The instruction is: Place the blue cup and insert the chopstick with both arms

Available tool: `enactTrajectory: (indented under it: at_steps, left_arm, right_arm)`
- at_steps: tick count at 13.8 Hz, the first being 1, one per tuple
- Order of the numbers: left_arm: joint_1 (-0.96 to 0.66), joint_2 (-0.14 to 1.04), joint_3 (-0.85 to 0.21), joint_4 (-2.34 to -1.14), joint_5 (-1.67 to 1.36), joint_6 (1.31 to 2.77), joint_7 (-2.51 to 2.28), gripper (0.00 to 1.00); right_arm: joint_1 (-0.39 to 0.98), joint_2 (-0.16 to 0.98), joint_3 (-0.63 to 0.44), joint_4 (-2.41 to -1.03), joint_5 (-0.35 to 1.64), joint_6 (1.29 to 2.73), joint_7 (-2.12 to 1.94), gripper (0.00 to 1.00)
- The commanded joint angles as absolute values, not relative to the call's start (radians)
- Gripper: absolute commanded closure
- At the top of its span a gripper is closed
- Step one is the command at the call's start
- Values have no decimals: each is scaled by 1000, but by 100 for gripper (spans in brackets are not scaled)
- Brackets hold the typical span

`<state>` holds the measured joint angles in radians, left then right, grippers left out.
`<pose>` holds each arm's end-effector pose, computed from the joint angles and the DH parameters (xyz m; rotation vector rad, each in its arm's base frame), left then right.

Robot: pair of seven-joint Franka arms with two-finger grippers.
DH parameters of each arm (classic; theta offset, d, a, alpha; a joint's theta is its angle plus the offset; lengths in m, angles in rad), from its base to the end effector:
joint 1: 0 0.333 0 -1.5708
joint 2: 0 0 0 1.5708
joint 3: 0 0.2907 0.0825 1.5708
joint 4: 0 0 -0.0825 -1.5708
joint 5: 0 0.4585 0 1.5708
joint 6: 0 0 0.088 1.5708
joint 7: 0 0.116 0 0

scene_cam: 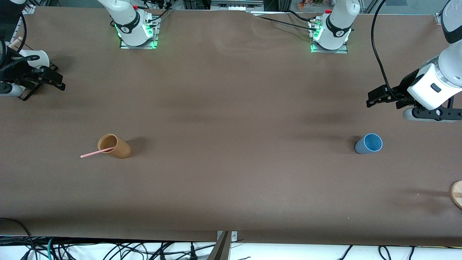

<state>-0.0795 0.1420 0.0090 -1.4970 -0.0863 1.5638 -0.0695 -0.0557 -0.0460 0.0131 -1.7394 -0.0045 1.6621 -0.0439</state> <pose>0.6625 -0.0572 0.5383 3.0596 0.0024 -0.1239 0.6179 -0.0267 0.5343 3.1375 0.0028 -0.0494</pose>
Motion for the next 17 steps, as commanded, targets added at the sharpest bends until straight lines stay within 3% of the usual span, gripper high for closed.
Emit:
enactTrajectory:
  at_steps: [1, 11, 17]
  left_arm:
    - [-74, 124, 5, -1508, -66, 1554, -74, 0]
    - [-3, 228, 5, -1509, -37, 1577, -55, 0]
    - [51, 336, 8, -1531, 52, 1729, 124, 0]
  right_arm:
    - [-61, -35, 20, -1710, -15, 1638, -46, 0]
    - [-64, -34, 18, -1706, -14, 1618, -45, 0]
    - [-61, -35, 18, -1704, -15, 1618, -44, 0]
